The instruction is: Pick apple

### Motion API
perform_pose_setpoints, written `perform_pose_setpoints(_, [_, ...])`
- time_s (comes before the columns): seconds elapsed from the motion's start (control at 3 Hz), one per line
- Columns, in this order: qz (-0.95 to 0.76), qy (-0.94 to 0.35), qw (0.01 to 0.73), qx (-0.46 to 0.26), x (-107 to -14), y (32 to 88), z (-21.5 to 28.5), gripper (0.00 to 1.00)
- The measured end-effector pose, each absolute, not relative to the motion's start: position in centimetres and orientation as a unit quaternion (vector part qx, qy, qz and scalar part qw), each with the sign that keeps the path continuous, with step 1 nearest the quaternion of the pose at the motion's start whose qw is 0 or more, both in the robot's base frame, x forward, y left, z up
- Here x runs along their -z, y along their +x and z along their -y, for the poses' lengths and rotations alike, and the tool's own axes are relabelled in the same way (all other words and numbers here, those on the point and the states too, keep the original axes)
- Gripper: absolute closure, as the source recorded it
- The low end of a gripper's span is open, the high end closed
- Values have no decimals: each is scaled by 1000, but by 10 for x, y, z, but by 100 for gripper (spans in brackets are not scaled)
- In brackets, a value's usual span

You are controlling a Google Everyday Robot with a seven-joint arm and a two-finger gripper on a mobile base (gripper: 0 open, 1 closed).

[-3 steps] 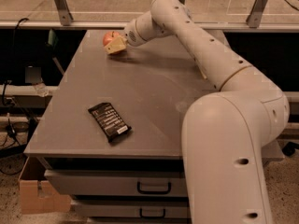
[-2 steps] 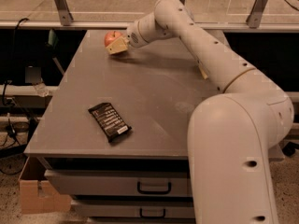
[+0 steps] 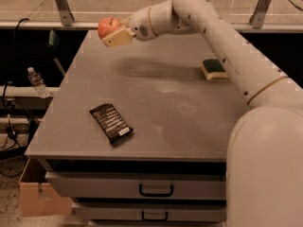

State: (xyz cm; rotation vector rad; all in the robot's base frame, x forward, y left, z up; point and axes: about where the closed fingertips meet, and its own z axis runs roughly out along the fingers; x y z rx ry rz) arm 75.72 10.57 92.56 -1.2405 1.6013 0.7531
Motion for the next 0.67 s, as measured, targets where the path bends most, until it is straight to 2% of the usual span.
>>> perform_pose_setpoints(0.33, [-582,-561,480,-339,-962,704,-100,100])
perform_pose_setpoints(0.67, [-572,-574,475,-343,-960,696,-103,100])
